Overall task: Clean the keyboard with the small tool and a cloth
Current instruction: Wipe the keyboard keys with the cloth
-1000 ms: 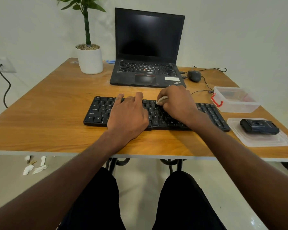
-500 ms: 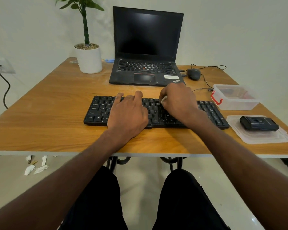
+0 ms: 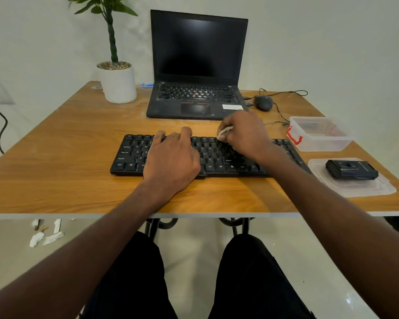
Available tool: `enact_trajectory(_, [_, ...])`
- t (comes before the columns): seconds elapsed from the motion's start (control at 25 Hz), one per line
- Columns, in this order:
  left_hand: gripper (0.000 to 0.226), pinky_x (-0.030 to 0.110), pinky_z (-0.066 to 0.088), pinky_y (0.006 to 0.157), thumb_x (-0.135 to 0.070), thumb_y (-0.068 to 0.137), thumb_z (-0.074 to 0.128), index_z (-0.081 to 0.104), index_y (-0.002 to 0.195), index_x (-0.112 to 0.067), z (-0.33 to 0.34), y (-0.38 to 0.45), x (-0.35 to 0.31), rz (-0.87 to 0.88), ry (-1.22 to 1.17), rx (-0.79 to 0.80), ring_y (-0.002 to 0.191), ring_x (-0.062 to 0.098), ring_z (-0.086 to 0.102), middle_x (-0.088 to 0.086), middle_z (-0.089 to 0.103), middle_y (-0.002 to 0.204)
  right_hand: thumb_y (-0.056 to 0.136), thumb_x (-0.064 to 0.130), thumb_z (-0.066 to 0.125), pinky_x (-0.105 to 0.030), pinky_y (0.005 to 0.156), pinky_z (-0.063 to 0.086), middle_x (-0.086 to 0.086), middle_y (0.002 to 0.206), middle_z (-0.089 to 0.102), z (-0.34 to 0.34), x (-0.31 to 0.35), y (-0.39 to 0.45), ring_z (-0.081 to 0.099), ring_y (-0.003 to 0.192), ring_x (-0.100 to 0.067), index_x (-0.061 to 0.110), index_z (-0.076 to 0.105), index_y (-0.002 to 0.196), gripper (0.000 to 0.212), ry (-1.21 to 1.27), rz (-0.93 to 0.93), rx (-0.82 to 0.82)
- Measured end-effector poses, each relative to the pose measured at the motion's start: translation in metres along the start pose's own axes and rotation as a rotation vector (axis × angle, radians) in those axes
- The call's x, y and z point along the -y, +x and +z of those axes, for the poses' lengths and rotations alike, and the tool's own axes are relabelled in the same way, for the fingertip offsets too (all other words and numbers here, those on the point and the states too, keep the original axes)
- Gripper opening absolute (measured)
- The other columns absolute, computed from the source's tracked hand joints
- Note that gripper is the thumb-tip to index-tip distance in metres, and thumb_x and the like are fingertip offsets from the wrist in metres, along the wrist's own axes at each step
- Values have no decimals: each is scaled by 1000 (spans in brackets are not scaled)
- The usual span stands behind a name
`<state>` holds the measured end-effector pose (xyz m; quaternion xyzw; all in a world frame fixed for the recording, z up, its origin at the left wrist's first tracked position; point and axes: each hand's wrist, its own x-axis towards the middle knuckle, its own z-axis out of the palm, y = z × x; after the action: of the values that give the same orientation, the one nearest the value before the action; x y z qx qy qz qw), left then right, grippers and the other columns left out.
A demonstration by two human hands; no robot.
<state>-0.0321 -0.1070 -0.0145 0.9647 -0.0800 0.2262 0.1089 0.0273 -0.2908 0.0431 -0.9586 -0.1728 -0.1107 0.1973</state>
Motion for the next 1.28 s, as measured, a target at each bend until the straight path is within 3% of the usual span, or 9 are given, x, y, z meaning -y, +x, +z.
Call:
enact_trajectory(0.12, [45, 50, 30, 122, -35, 95, 25, 48, 128, -16, 1, 0, 1, 11, -5, -12, 90, 21, 63, 0, 66, 89, 87, 22, 81, -28, 75, 53, 6, 99, 75, -2, -3, -11, 65, 92, -11, 28, 81, 101, 16, -77, -48, 55])
enact_trajectory(0.28, [36, 50, 29, 123, -31, 99, 35, 48, 129, -17, 3, 0, 2, 4, -9, -9, 88, 19, 62, -1, 65, 88, 91, 18, 76, -37, 80, 55, -4, 112, 75, -21, -34, -12, 68, 101, -23, 25, 79, 110, 21, -228, 167, -56])
enact_trajectory(0.48, [34, 50, 29, 124, -30, 100, 38, 48, 129, -16, 2, 0, 1, -9, -14, 4, 89, 20, 63, -1, 66, 89, 89, 14, 77, -20, 69, 45, 8, 100, 71, -20, -28, -19, 59, 85, -4, 26, 81, 103, 18, -12, 70, 69])
enact_trajectory(0.64, [34, 51, 28, 124, -29, 100, 39, 49, 130, -16, 1, 0, 1, -19, -12, 13, 88, 19, 61, -1, 65, 88, 89, 21, 80, -32, 71, 47, 5, 104, 72, -36, -45, -22, 63, 99, -15, 32, 80, 101, 17, -144, 164, 26])
enact_trajectory(0.76, [34, 51, 28, 124, -30, 100, 38, 49, 129, -16, 0, 0, 0, -19, -9, 21, 88, 19, 62, -1, 65, 89, 91, 18, 77, -36, 72, 45, -6, 113, 70, -34, -50, -23, 62, 105, -25, 26, 79, 108, 19, -285, 267, -58])
enact_trajectory(0.88, [34, 52, 28, 124, -32, 102, 35, 49, 129, -17, 0, 0, 1, -16, -12, 34, 90, 19, 63, -1, 66, 91, 91, 17, 75, -32, 73, 53, -5, 113, 73, -20, -40, -22, 66, 102, -23, 22, 78, 112, 21, -230, 178, -78])
enact_trajectory(1.0, [37, 51, 29, 124, -39, 109, 34, 48, 134, -17, -3, 1, -1, -12, -48, 42, 102, 22, 66, 2, 70, 101, 92, 17, 73, -21, 71, 47, 4, 110, 72, -18, -41, -19, 63, 100, -16, 22, 79, 112, 21, 6, 165, -117])
enact_trajectory(1.08, [43, 51, 27, 125, -45, 111, 36, 46, 141, -16, -4, 3, -4, -15, -70, 43, 110, 22, 66, 3, 72, 108, 93, 16, 72, -28, 79, 51, -2, 117, 74, -20, -49, -16, 65, 105, -20, 22, 78, 114, 23, -36, 215, -139])
enact_trajectory(1.28, [50, 50, 35, 119, -49, 111, 35, 40, 149, -18, 10, 14, -48, 38, -159, 62, 120, 21, 63, 3, 70, 122, 91, 5, 70, -26, 82, 48, 4, 113, 71, -20, -43, -20, 59, 103, -12, 24, 80, 109, 29, -13, -16, 55])
